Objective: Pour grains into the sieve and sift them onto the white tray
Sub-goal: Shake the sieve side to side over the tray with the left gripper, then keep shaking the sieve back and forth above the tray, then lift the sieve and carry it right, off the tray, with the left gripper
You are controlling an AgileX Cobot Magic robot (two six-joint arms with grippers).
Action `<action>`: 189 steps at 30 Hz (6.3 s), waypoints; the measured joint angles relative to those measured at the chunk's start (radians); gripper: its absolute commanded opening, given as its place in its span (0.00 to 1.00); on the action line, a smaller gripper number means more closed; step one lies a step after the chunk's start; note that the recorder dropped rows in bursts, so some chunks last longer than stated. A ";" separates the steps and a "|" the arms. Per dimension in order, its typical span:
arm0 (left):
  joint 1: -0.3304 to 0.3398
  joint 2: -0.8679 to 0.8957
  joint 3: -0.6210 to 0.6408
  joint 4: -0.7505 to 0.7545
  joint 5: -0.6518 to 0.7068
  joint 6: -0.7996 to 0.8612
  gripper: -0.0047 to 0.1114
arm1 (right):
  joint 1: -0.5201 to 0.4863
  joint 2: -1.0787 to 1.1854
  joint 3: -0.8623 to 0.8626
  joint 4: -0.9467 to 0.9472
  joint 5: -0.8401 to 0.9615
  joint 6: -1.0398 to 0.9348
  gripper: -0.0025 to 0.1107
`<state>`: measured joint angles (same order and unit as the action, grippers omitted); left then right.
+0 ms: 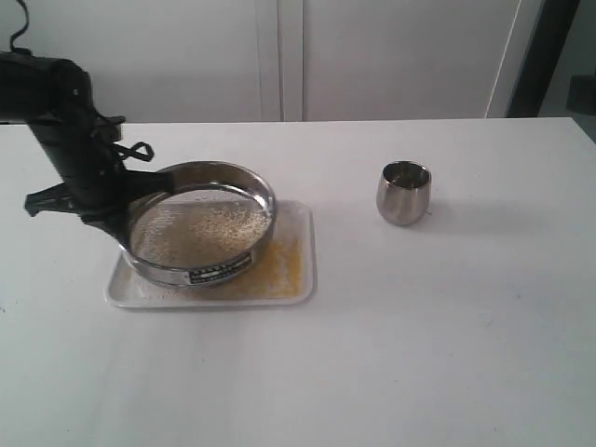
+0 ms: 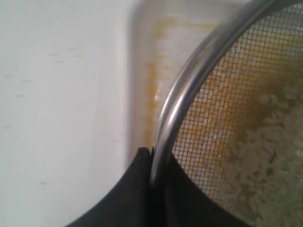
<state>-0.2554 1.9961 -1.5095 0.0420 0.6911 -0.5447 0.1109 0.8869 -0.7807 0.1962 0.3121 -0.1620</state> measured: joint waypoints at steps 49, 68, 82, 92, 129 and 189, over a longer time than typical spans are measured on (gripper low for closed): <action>-0.029 -0.016 0.002 -0.149 -0.031 0.145 0.04 | 0.000 0.000 0.000 0.000 -0.008 0.004 0.02; -0.003 -0.049 0.002 -0.109 0.100 0.218 0.04 | 0.000 0.000 0.000 0.000 -0.010 0.004 0.02; 0.013 -0.082 0.002 -0.116 0.077 0.222 0.04 | 0.000 0.000 0.000 0.000 -0.010 0.004 0.02; -0.028 -0.082 0.003 -0.153 -0.041 0.192 0.04 | 0.000 0.000 0.000 0.000 -0.012 0.004 0.02; -0.017 -0.071 0.013 0.025 0.006 0.009 0.04 | 0.000 0.000 0.002 0.000 -0.016 0.004 0.02; -0.266 -0.040 -0.026 -0.210 0.010 0.258 0.04 | 0.000 0.000 0.002 0.000 -0.016 0.004 0.02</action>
<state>-0.5216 1.9558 -1.5357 -0.1682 0.7006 -0.2872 0.1109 0.8869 -0.7788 0.1962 0.2959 -0.1576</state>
